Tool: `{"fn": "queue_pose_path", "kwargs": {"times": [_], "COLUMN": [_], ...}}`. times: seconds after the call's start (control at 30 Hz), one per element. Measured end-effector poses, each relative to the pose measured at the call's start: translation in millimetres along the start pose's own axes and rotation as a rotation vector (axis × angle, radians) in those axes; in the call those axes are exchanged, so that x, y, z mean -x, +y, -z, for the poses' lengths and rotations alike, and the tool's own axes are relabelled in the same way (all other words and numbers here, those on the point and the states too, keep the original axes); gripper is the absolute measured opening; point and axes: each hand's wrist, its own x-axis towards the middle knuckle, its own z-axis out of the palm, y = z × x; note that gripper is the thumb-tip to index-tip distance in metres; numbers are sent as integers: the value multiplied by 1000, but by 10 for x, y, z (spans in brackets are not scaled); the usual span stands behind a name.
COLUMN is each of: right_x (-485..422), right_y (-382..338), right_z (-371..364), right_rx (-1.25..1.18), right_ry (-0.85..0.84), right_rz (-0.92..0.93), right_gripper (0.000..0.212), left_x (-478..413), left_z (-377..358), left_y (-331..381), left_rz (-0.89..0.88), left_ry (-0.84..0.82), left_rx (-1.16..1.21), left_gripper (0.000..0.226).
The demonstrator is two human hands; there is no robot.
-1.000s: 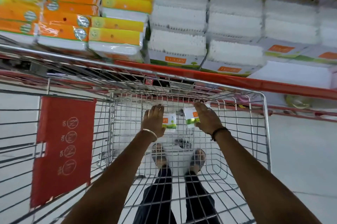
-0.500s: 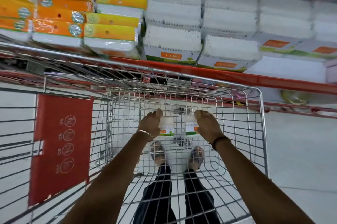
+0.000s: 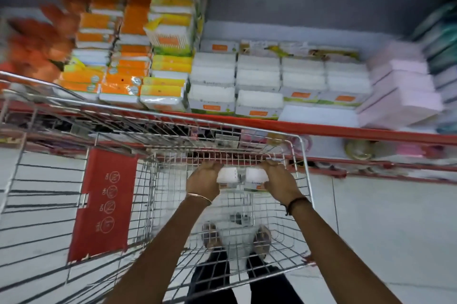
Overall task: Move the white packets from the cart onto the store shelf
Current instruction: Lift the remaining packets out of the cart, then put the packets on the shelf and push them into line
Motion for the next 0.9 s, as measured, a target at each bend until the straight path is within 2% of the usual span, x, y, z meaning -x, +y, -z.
{"fn": "queue_pose_path", "kwargs": {"times": [0.27, 0.5, 0.7, 0.9], "right_x": [466, 650, 553, 299], "right_y": [113, 533, 821, 1012], "right_z": [1070, 1777, 2120, 2231], "right_rx": [-76, -96, -62, 1], "right_ry": [142, 276, 445, 478], "right_rz": [-29, -29, 2, -19], "right_gripper": [56, 58, 55, 57], "left_x": [157, 76, -108, -377], "left_z": [700, 1068, 1139, 1004], "left_y": [752, 1446, 1890, 2133], "left_rz": [-103, -254, -357, -403], "left_ry": [210, 370, 419, 532], "left_rx": [9, -4, 74, 62], "left_gripper": [57, 59, 60, 65]}}
